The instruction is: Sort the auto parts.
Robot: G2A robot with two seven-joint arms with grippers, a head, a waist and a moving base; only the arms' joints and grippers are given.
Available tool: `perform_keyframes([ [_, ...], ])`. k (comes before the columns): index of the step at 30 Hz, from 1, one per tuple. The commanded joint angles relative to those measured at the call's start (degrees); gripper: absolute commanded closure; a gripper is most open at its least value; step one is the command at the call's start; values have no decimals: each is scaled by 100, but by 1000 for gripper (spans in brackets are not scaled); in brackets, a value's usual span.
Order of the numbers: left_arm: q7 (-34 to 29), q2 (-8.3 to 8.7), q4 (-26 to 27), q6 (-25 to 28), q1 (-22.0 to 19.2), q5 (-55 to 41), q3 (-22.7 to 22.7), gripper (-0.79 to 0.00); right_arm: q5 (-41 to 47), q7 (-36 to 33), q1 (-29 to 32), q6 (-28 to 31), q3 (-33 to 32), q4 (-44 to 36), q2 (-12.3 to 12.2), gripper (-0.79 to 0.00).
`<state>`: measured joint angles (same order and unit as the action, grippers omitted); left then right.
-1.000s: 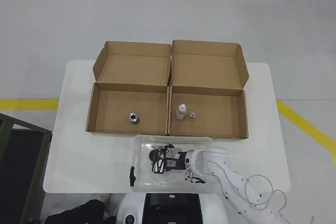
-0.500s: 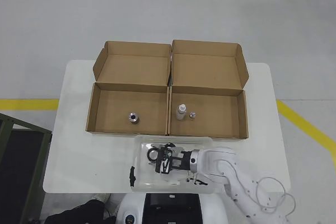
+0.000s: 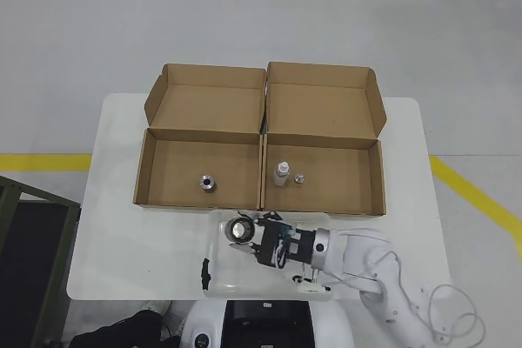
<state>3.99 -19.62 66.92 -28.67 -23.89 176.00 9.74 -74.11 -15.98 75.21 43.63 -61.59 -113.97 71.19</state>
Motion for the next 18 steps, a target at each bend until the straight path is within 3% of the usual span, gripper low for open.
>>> perform_keyframes([
  [1,0,0,0,0,0,0,0,-785,140,17,-10,-25,-61,-117,-9,0],
  [18,0,0,0,0,0,0,0,-785,1019,334,-398,-474,-821,-910,-71,0],
])
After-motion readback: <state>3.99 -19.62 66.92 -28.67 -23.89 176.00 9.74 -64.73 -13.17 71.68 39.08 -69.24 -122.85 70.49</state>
